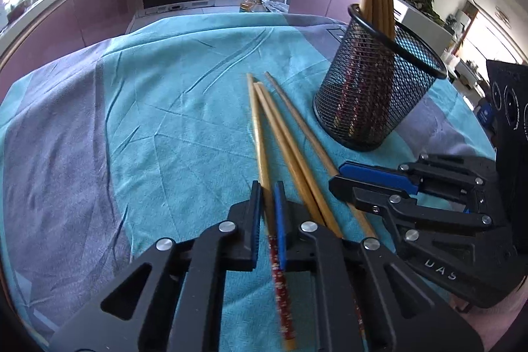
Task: Organize utensils
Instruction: 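Close the right gripper on a chopstick while the left gripper grasps another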
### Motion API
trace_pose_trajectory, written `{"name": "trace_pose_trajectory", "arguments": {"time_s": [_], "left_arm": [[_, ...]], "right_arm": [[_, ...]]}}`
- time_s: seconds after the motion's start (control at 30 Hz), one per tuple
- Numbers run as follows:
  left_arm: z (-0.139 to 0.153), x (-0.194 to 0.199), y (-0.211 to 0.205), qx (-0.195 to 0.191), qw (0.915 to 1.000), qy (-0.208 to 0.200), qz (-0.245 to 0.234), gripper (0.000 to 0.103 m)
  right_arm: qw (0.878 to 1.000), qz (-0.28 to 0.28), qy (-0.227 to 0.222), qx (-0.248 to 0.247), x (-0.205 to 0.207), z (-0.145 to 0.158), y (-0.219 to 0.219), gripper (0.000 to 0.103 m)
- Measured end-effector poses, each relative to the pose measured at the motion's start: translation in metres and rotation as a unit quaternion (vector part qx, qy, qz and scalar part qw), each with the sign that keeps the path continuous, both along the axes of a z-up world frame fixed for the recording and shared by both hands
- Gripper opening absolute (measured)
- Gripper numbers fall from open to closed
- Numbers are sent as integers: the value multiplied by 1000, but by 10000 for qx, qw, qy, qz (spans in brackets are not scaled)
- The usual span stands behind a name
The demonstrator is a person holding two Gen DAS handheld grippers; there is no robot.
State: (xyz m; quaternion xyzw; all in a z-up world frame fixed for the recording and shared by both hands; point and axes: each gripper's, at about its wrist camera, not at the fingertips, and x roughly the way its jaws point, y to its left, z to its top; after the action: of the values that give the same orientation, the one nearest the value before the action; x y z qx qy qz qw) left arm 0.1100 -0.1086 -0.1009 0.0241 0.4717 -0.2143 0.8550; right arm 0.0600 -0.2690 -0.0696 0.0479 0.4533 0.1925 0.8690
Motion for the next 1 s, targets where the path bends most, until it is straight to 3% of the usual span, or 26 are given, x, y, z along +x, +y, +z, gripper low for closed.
{"name": "trace_pose_trajectory", "arguments": {"time_s": [0.2,0.37,0.63,1.0], "left_arm": [[7,-5,12,-157,9993,-98,317,8],[11,-13,16,-266,9992,-102,279,8],[7,-28,15,-254,9997,-27,-4,7],[-1,-13,8,-158,9993,102,-319,11]], "right_arm": [[9992,-238,-88,304,-5,5,-12,6],[9983,-194,-230,491,-13,13,-20,6],[9994,271,-23,218,-20,7,-7,6],[9994,329,50,-55,-7,3,4,9]]}}
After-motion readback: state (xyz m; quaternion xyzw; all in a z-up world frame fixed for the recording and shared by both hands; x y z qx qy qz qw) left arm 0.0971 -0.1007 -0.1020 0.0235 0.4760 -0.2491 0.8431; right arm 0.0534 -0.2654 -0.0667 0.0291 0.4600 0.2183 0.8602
